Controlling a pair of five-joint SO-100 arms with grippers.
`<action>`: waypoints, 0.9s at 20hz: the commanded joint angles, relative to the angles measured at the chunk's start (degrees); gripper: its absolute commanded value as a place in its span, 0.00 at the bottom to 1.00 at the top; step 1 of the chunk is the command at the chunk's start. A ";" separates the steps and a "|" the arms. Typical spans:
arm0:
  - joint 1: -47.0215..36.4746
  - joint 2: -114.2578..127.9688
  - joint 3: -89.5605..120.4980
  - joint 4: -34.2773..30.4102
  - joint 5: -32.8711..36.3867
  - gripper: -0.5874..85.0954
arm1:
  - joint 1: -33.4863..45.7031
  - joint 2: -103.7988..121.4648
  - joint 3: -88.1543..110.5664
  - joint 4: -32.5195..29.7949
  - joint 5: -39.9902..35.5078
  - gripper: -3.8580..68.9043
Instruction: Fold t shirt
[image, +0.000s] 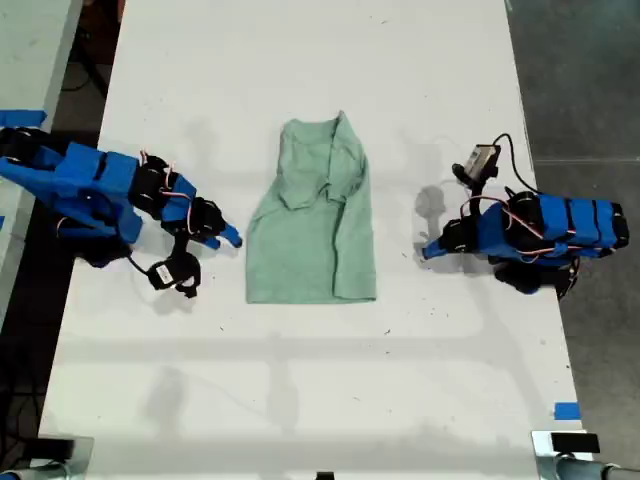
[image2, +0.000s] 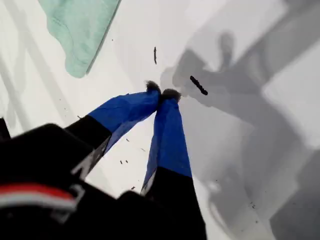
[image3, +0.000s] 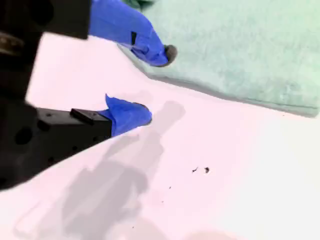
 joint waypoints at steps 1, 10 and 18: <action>0.26 -13.54 -9.84 -2.99 -1.14 0.20 | 0.44 0.62 2.46 0.44 0.26 0.07; 1.58 -44.82 -34.10 3.43 0.00 0.11 | 0.26 0.62 2.46 0.44 0.09 0.07; 0.53 -48.25 -60.73 29.71 -2.55 0.01 | 0.26 0.62 2.46 0.44 0.00 0.07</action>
